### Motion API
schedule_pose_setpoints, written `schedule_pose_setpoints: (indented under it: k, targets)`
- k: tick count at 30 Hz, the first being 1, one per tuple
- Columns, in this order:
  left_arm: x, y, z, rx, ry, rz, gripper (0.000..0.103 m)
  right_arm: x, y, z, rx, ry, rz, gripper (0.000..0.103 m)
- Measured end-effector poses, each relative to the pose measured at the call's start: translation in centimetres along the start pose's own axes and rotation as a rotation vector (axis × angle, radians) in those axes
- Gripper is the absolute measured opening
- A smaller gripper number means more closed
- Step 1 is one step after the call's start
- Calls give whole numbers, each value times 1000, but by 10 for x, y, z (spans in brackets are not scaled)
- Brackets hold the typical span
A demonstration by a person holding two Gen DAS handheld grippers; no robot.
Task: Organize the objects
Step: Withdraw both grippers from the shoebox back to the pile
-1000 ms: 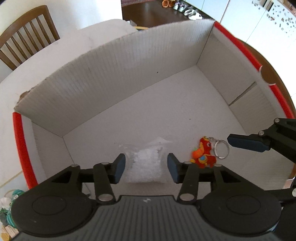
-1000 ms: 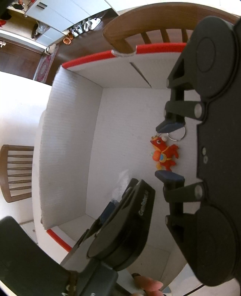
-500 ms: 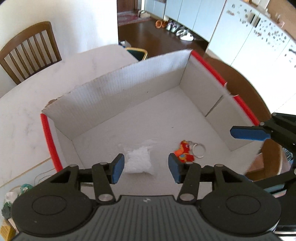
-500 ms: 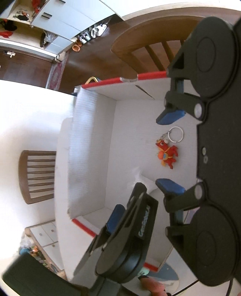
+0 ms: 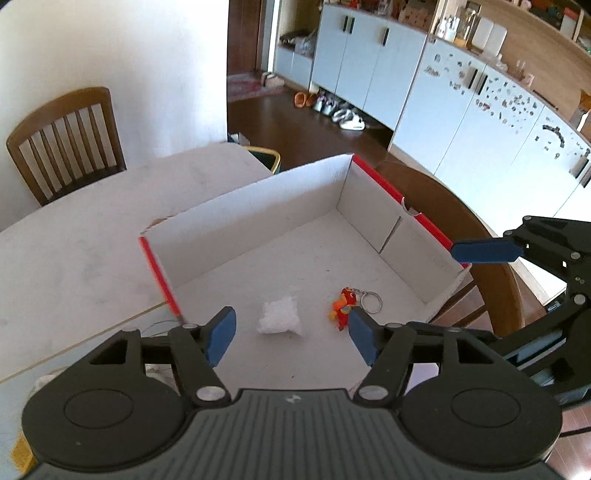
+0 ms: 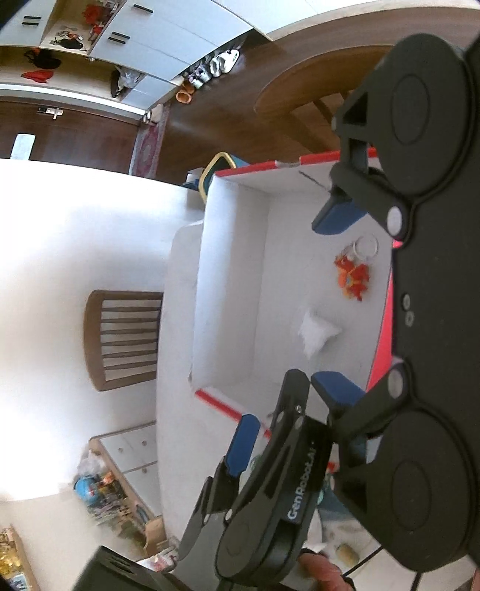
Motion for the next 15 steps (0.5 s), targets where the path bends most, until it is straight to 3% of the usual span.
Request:
schedule_pose_setpoints:
  k: [2, 8, 15]
  targets:
    - [10, 7, -6, -5, -3, 21, 74, 8, 1, -9, 3, 0, 17, 88]
    - [44, 34, -31, -1, 5, 77, 80, 24, 0, -37, 6, -12, 62, 98]
    - [74, 70, -66, 32, 25, 122, 86, 37, 5, -80, -2, -9, 109, 102]
Point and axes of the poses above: each gripper's, at about its wrist camera, not at the fingertips, and x roughly against the way its jaws point, z to its right, y to its underside, the point moved 1 cm from there along -x, roughly the way its jaws point, and after that the axes turned 4 degrees about -z, right-handed, at the moved point
